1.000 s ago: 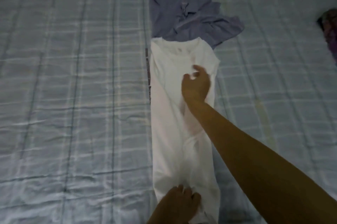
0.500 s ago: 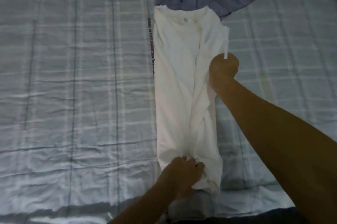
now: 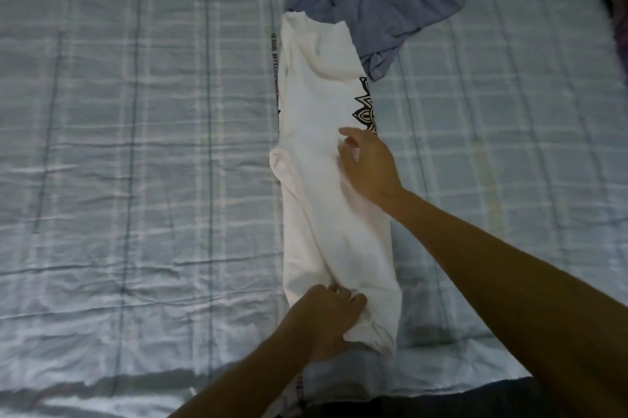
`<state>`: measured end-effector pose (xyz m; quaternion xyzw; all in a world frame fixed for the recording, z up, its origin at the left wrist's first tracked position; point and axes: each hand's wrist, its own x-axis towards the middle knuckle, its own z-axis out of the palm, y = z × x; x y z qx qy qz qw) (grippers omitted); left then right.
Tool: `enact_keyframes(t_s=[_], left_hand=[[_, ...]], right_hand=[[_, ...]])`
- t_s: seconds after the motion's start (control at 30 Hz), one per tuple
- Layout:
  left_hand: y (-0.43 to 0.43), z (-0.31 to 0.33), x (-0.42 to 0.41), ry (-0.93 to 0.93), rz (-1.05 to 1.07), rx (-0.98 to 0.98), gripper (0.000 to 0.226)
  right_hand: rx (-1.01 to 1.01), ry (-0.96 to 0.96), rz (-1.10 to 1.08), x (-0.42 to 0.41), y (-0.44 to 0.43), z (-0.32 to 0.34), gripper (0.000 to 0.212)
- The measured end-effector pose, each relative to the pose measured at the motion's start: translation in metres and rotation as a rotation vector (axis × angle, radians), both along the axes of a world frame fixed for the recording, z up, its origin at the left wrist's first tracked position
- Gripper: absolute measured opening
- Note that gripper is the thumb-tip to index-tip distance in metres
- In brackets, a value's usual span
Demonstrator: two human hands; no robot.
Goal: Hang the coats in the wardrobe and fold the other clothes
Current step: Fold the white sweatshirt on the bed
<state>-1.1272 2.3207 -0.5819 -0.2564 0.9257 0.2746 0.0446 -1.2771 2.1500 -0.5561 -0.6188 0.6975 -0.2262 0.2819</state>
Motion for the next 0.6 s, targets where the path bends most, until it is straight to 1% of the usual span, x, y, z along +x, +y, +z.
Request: enact_keyframes(t_s=[0.07, 0.2, 0.3, 0.33, 0.4, 0.43, 0.5, 0.53, 0.57, 0.6], left_hand=[[-0.006, 0.011, 0.003, -0.004, 0.035, 0.085, 0.063], [-0.026, 0.043, -0.004, -0.167, 0.071, 0.241, 0.058], [-0.039, 0.067, -0.013, -0.206, 0.094, 0.35, 0.044], [-0.043, 0.073, -0.014, -0.198, 0.103, 0.37, 0.039], [-0.056, 0.084, -0.015, -0.193, 0.103, 0.389, 0.039], [-0.063, 0.089, -0.015, -0.205, 0.106, 0.397, 0.041], [-0.075, 0.092, -0.012, -0.202, 0.138, 0.425, 0.044], [-0.08, 0.092, -0.01, -0.186, 0.164, 0.454, 0.043], [-0.085, 0.092, -0.009, -0.163, 0.183, 0.48, 0.04], [-0.088, 0.093, -0.008, -0.143, 0.181, 0.501, 0.036]], right_hand=[[-0.014, 0.01, 0.01, -0.001, 0.033, -0.001, 0.031], [0.032, -0.108, -0.086, 0.015, 0.096, 0.015, 0.029], [0.176, -0.208, -0.11, 0.016, 0.133, 0.035, 0.026], [0.242, -0.241, -0.091, 0.011, 0.141, 0.041, 0.026], [0.402, -0.331, -0.002, -0.002, 0.151, 0.053, 0.031], [0.487, -0.381, 0.058, -0.009, 0.152, 0.06, 0.039], [0.589, -0.378, 0.189, -0.019, 0.153, 0.072, 0.069], [0.596, -0.324, 0.261, -0.023, 0.153, 0.077, 0.086], [0.583, -0.248, 0.336, -0.025, 0.153, 0.08, 0.097], [0.554, -0.17, 0.389, -0.026, 0.153, 0.081, 0.101]])
